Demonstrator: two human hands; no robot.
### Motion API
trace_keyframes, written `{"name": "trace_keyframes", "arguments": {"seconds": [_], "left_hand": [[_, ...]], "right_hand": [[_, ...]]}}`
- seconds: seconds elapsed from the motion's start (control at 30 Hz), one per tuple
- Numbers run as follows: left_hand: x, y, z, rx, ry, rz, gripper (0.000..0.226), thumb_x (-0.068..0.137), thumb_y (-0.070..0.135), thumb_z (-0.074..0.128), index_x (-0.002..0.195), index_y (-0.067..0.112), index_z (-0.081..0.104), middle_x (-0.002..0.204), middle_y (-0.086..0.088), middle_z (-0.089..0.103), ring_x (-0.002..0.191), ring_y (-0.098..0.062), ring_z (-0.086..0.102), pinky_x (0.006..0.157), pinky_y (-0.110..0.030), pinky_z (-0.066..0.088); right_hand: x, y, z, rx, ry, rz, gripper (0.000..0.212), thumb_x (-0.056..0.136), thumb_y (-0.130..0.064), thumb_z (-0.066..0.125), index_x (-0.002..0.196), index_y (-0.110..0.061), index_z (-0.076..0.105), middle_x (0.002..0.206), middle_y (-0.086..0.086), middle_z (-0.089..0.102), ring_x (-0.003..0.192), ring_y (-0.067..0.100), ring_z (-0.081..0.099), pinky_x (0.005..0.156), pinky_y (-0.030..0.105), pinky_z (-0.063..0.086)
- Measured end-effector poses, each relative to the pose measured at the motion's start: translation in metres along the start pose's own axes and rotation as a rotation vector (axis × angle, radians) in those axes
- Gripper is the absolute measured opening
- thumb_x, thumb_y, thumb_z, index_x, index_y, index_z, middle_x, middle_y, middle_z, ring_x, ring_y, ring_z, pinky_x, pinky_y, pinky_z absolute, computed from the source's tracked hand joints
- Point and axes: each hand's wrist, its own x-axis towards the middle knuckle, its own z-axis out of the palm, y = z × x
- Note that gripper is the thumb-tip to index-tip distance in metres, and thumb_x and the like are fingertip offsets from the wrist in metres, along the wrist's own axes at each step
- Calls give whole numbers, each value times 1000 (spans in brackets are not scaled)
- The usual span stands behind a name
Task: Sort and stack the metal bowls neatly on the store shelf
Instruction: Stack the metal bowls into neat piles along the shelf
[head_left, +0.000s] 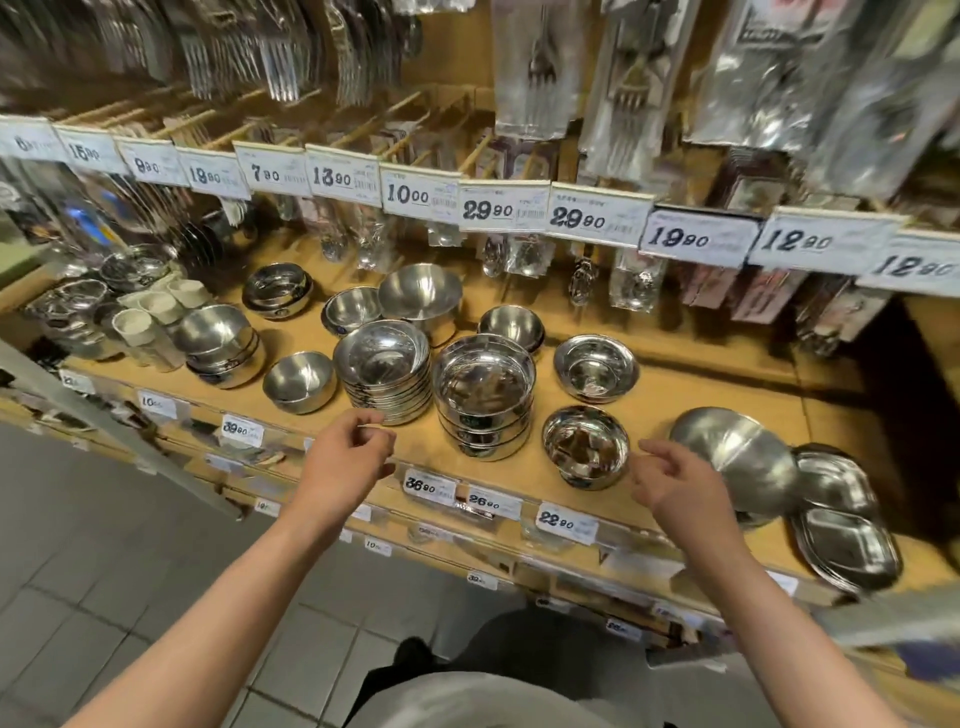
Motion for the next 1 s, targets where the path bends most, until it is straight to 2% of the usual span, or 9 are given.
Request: {"name": "trace_keyframes", "arguments": {"seconds": [0.07,0.13,0.2,0.37,0.53,0.63,0.77,0.9,1.0], "left_hand": [[-2,1,10,-6,-44,16,17,97,5,57,104,20,62,85,-7,60,83,-20,59,79,-33,60],[-4,-1,17,-11,-82,22,15,98,6,57,102,19,63,85,-5,61,83,-20,60,83,-37,61],[-6,-4,20,-2,-107,23,14,98,8,58,104,19,63,84,-2,62,84,-20,62,86,-39,61],[-6,-11,17,13,-126,5,13,99,9,58,106,20,63,87,-6,58,86,-21,61,81,-35,60],[-11,-11,8,22,-103,0,14,99,10,57,109,18,63,86,-7,55,84,-19,59,74,-29,61],[-11,-12,-8,5,-71,-15,16,100,9,57,114,13,62,83,-6,53,84,-17,60,73,-27,59],[-3,-21,-37,-16,-26,-44,13,100,11,57,110,16,62,88,-7,56,85,-17,59,73,-24,59],[11,-34,-70,-45,17,-79,13,100,13,56,110,17,63,89,-3,57,84,-16,59,74,-26,58],[30,-46,-100,-79,51,-115,13,101,13,57,111,14,64,91,-3,60,83,-16,60,72,-26,57]], "right_hand": [[-5,4,-4,10,-11,20,13,97,-20,64,95,-33,65,83,-3,67,88,24,67,93,55,56],[-8,8,-4,2,-26,34,15,98,-22,63,109,-30,65,94,-4,68,97,23,67,97,55,55],[-11,12,-3,0,-26,51,24,98,-23,63,122,-27,65,101,-6,68,103,23,67,101,54,54],[-18,18,-3,-8,-31,63,20,96,-27,63,115,-35,62,100,-10,70,101,18,68,101,50,54],[-18,16,9,-6,-40,44,26,95,-28,64,121,-31,65,99,-6,71,103,22,68,101,53,53],[-18,7,29,19,-88,4,20,95,-28,66,115,-30,68,89,3,72,93,26,70,93,55,57],[-20,-9,56,61,-173,-28,14,97,-23,65,105,-34,69,97,4,75,97,30,71,93,58,57],[-17,-30,84,66,-224,-42,19,98,-22,64,103,-39,68,95,-4,76,88,16,74,90,50,60],[-13,-47,114,38,-287,-63,19,99,-25,62,104,-43,66,101,-5,75,89,17,73,87,48,60]]}}
